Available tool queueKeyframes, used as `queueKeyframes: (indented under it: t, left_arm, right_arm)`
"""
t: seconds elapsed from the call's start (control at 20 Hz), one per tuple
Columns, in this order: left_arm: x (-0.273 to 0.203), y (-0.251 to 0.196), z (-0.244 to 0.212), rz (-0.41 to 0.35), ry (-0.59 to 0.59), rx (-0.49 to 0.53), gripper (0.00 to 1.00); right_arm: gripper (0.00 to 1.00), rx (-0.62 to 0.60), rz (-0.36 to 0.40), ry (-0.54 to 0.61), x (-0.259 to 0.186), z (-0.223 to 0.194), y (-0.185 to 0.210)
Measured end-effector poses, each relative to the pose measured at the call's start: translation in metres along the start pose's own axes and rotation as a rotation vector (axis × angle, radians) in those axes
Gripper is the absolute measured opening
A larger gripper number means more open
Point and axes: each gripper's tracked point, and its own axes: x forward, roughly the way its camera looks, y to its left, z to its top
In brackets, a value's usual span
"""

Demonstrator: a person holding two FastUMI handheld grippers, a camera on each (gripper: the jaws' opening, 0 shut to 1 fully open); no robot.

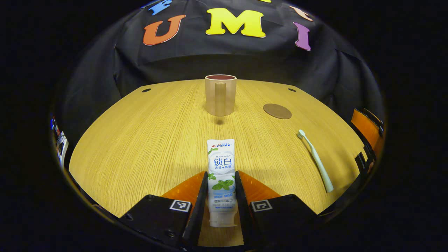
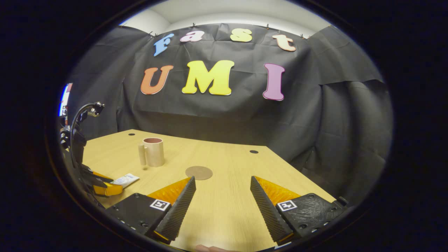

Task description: Put the toothbrush and toothpaste on the desktop into the cup, then pick up the cup and place it on the coaster on the desktop.

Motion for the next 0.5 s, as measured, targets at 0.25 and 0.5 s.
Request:
queueKeyframes:
  t: [0.25, 0.5]
  left_arm:
    - [-0.012, 0.009, 0.021, 0.017, -0.120, -0.035, 0.48]
    - [-0.047, 0.020, 0.073, 0.094, -0.393, 0.025, 0.43]
  right_arm:
    - [0.95, -0.001, 0.026, 0.043, 0.004, -0.009, 0.013]
    - [0.95, -0.034, 0.056, 0.103, 0.012, -0.029, 0.035]
